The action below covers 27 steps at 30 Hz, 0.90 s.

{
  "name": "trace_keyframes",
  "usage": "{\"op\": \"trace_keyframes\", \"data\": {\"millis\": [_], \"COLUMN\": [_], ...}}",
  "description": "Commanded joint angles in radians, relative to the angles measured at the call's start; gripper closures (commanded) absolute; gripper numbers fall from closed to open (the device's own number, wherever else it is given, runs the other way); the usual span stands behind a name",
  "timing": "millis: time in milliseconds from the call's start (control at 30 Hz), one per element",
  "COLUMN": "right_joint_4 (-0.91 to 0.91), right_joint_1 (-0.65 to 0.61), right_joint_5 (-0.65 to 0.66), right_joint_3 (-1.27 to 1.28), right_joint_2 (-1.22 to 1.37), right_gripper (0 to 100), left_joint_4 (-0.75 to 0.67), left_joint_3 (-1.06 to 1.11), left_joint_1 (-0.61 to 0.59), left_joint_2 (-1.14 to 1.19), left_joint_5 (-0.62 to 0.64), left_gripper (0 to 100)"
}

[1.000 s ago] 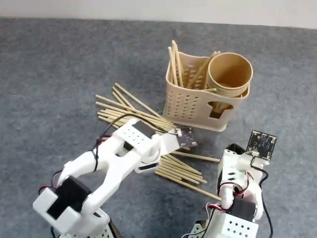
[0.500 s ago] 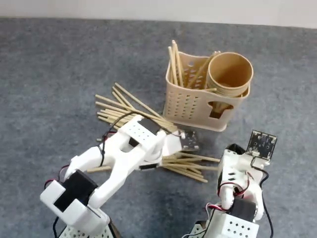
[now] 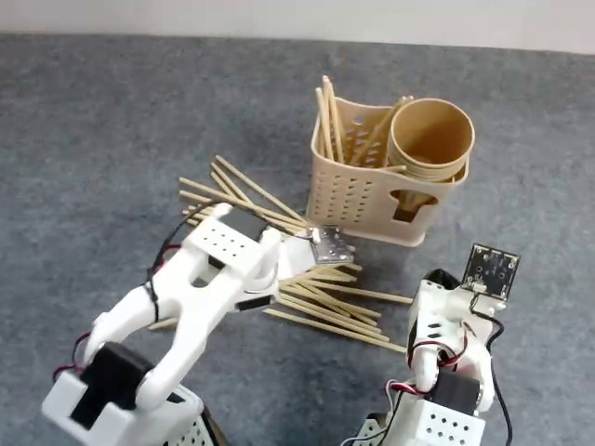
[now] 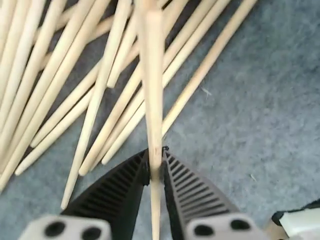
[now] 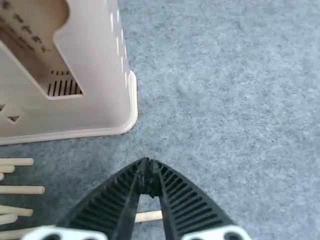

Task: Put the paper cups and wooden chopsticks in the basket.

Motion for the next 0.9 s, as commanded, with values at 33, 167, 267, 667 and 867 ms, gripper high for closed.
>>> {"op": "trace_keyframes", "data": {"millis": [33, 167, 267, 667, 867], "right_joint_4": [-0.004, -0.004, -0.004, -0.004, -0.004], "right_joint_1": [-0.015, -0.015, -0.015, -0.015, -0.015], "right_joint_5": [0.002, 0.002, 0.002, 0.002, 0.002], "right_joint_3": [0.122, 0.122, 0.122, 0.122, 0.122], "right_joint_2": [-0.013, -0.013, -0.013, -0.013, -0.013], "right_gripper": [98.5, 98.5, 98.5, 98.5, 98.5], "left_joint_4": [0.012, 0.014, 0.040, 0.084, 0.081], "left_joint_3": [0.001, -0.002, -0.021, -0.325, -0.507], "left_joint_1": [-0.065, -0.097, -0.090, -0.087, -0.073], "left_joint_2": [-0.110, -0.194, -0.285, -0.476, -0.476], "left_joint_5": [-0.011, -0.011, 0.002, 0.279, 0.445], "left_gripper": [96, 96, 96, 99, 99]}}
